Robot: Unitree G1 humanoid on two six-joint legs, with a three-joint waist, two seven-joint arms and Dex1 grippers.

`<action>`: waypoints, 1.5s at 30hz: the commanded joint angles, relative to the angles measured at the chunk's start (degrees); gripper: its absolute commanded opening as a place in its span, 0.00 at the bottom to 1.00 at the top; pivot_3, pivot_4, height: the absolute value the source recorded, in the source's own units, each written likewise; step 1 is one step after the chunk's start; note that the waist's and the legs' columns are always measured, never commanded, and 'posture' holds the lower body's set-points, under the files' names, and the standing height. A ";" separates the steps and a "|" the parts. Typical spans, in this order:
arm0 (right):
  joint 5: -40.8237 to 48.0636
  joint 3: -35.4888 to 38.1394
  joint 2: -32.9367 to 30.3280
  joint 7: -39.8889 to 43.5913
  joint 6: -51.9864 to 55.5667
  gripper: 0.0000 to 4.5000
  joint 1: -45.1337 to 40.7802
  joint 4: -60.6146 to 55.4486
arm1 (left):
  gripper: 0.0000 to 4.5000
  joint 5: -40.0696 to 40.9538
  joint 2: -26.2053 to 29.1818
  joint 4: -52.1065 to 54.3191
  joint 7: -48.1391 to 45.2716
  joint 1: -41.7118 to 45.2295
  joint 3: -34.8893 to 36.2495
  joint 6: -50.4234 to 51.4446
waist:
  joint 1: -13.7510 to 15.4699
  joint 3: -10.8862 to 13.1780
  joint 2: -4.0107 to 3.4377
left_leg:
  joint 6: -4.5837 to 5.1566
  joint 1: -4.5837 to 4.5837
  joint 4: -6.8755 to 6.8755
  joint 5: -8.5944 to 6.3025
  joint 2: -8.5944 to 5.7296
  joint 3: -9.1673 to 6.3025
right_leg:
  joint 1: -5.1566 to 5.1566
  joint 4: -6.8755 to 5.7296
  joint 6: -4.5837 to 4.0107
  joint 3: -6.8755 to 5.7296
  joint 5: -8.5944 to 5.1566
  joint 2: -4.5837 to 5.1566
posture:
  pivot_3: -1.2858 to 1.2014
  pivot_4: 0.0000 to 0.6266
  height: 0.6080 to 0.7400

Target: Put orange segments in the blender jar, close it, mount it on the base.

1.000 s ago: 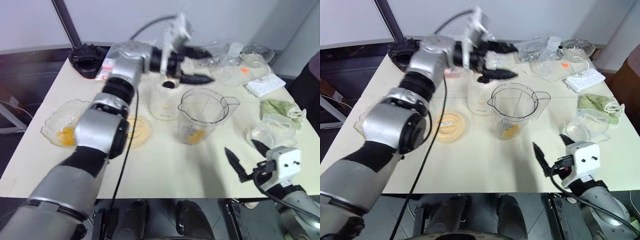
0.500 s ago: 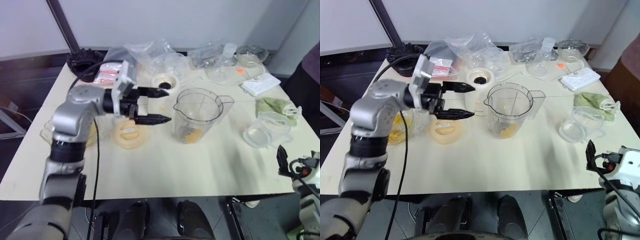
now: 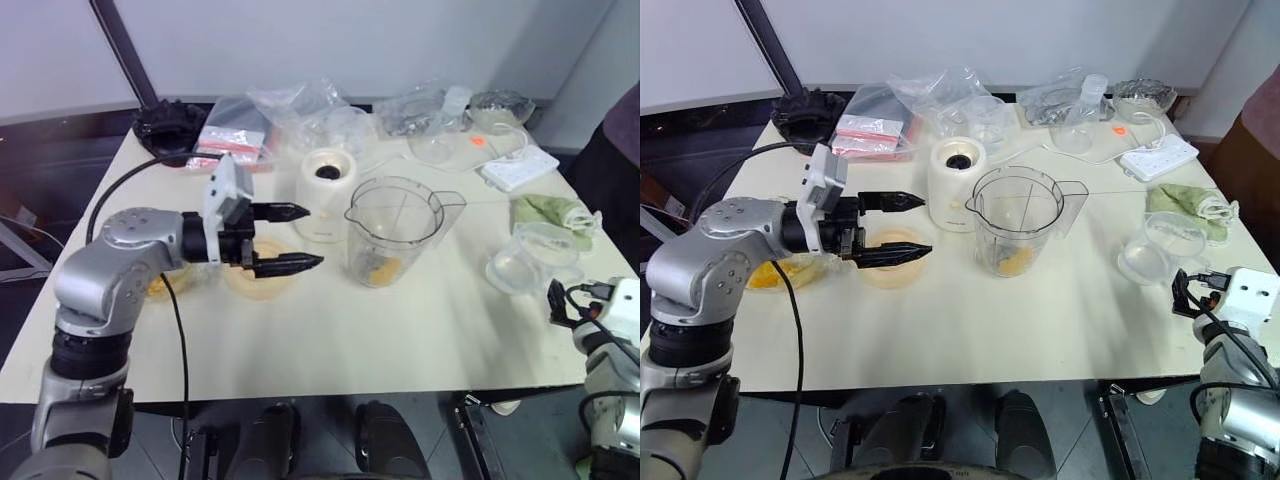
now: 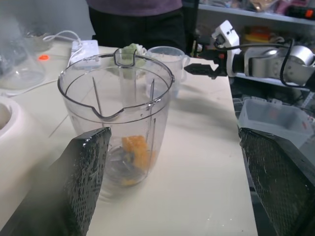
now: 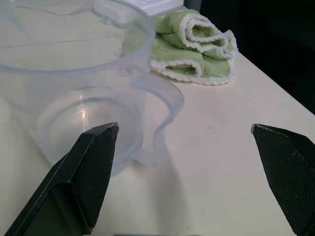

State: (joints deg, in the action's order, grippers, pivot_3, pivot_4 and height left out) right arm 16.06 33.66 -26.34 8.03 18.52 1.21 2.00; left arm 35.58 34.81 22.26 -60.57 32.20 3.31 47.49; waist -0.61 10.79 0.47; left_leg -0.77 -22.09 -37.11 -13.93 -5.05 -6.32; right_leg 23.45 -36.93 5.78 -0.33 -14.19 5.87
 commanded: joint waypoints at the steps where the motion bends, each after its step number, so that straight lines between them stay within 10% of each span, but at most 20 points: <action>1: -1.14 0.67 -2.01 -0.47 -2.89 1.00 -2.24 2.94 | 0.96 2.97 1.17 3.40 1.93 0.14 1.79 0.78 | -0.01 0.00 0.00 | 0.00 0.01 0.00 0.00 0.00 0.00 | 0.00 0.00 0.00 0.00 0.00 0.00 | 0.52 0.24 1.00; 16: -4.24 -3.31 -6.30 2.22 -14.62 1.00 -14.76 29.43 | 0.96 9.17 6.74 5.36 2.74 -1.90 1.43 2.26 | -0.44 0.03 0.02 | 0.00 0.05 0.04 0.00 0.04 0.09 | 0.00 0.00 -0.02 0.05 0.00 -0.04 | 0.52 0.24 1.00; 19: -4.48 -3.99 -7.02 3.06 -17.27 0.81 -16.38 33.41 | 0.98 9.68 9.74 5.90 0.84 -3.85 1.79 1.75 | -0.56 0.04 0.01 | 0.00 0.07 0.13 0.00 0.05 0.10 | 0.01 0.03 -0.02 0.05 -0.01 -0.05 | 0.52 0.24 1.00; 26: -3.95 -4.79 -7.73 4.22 -20.84 0.01 -17.90 37.88 | 0.98 10.96 11.69 5.24 1.62 -4.68 2.88 1.35 | -0.10 0.05 0.00 | 0.01 0.01 0.08 0.00 0.01 0.09 | -0.04 0.19 -0.02 0.05 0.00 -0.01 | 0.52 0.24 1.00; 35: -4.57 -6.15 -9.42 5.99 -26.13 0.01 -20.87 43.88 | 0.98 10.94 13.75 3.24 0.20 -4.31 3.09 0.45 | -0.36 0.06 0.01 | 0.05 -0.03 0.20 -0.03 0.03 0.09 | -0.05 0.44 0.00 0.05 0.02 -0.04 | 0.52 0.24 1.00; 45: -1.73 -11.21 -16.83 12.96 -9.46 0.01 -28.25 12.97 | 0.98 8.46 16.15 -3.45 -3.26 -1.17 2.51 -2.49 | -0.55 0.38 -0.51 | 0.06 -0.28 0.21 -0.04 0.04 0.11 | 0.21 0.50 0.23 0.06 0.18 -0.06 | 0.52 0.24 1.00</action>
State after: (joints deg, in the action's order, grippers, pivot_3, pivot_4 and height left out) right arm 12.07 22.58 -41.26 19.66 6.45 -23.75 22.45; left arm 44.93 50.31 19.18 -63.02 29.65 5.31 46.71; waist -1.15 11.17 -0.05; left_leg -0.71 -22.40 -36.90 -13.97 -5.01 -6.21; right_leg 23.69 -36.43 6.02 -0.26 -14.00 5.80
